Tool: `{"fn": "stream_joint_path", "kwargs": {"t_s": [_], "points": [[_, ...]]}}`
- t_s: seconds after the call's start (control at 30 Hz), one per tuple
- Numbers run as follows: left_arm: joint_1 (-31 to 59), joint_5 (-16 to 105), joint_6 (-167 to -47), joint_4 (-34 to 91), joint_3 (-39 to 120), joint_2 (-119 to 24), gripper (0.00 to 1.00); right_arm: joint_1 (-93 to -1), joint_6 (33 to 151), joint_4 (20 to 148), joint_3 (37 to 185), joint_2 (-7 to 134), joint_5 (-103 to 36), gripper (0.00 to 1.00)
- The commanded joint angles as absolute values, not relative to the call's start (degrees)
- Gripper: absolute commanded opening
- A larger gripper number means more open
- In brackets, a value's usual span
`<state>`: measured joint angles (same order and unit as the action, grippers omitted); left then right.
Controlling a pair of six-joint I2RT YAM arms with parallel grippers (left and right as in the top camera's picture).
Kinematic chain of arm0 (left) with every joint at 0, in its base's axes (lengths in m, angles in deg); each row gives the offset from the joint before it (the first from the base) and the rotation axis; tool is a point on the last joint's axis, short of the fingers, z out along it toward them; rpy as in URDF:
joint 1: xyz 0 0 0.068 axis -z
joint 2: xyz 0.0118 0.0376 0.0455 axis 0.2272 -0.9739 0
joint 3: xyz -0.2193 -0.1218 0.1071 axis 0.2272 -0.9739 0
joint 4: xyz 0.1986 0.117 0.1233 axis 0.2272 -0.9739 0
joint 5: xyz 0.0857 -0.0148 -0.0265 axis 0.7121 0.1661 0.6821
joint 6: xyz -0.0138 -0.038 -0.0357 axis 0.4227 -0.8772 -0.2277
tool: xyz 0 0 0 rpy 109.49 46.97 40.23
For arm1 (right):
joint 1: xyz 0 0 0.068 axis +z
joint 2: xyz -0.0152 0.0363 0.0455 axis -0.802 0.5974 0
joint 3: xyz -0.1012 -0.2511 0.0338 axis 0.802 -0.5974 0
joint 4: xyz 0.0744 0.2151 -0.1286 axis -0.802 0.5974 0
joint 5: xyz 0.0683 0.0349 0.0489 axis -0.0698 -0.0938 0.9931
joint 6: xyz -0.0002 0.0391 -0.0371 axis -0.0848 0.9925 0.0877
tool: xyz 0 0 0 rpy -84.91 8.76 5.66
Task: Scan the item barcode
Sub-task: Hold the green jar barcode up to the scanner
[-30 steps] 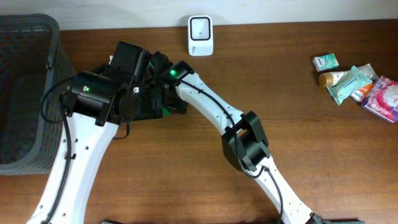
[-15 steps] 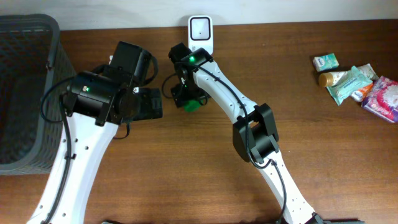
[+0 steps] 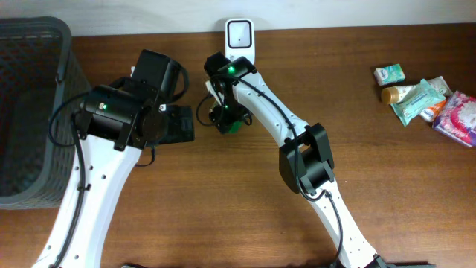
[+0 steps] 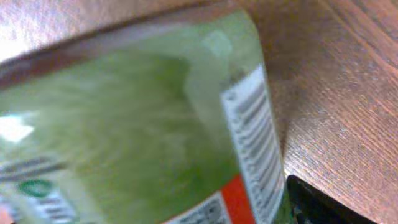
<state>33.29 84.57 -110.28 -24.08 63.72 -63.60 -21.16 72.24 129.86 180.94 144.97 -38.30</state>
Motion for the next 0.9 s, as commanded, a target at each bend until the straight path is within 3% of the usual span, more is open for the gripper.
{"fn": "stream_joint_path", "kwargs": {"t_s": [0.0,0.13,0.2,0.3,0.33,0.63,0.87], "points": [[33.2,85.2,-110.2,-24.1,63.7,-63.5,0.99,-21.6,67.5,131.6,181.4,142.1,-37.5,0.85],[33.2,85.2,-110.2,-24.1,63.7,-63.5,0.99,-21.6,67.0,131.9,181.4,140.6,-37.5,0.76],[33.2,85.2,-110.2,-24.1,63.7,-63.5,0.99,-21.6,66.4,131.9,181.4,139.7,-37.5,0.66],[33.2,85.2,-110.2,-24.1,63.7,-63.5,0.99,-21.6,66.5,132.0,181.4,138.8,-37.5,0.64],[33.2,85.2,-110.2,-24.1,63.7,-63.5,0.99,-21.6,66.5,132.0,181.4,138.2,-37.5,0.59],[33.2,85.2,-110.2,-24.1,63.7,-63.5,0.99,-21.6,66.7,133.3,181.4,132.6,-37.6,0.59],[33.2,85.2,-110.2,-24.1,63.7,-63.5,0.99,-22.6,66.7,142.4,181.4,132.4,-38.5,0.59]]}}
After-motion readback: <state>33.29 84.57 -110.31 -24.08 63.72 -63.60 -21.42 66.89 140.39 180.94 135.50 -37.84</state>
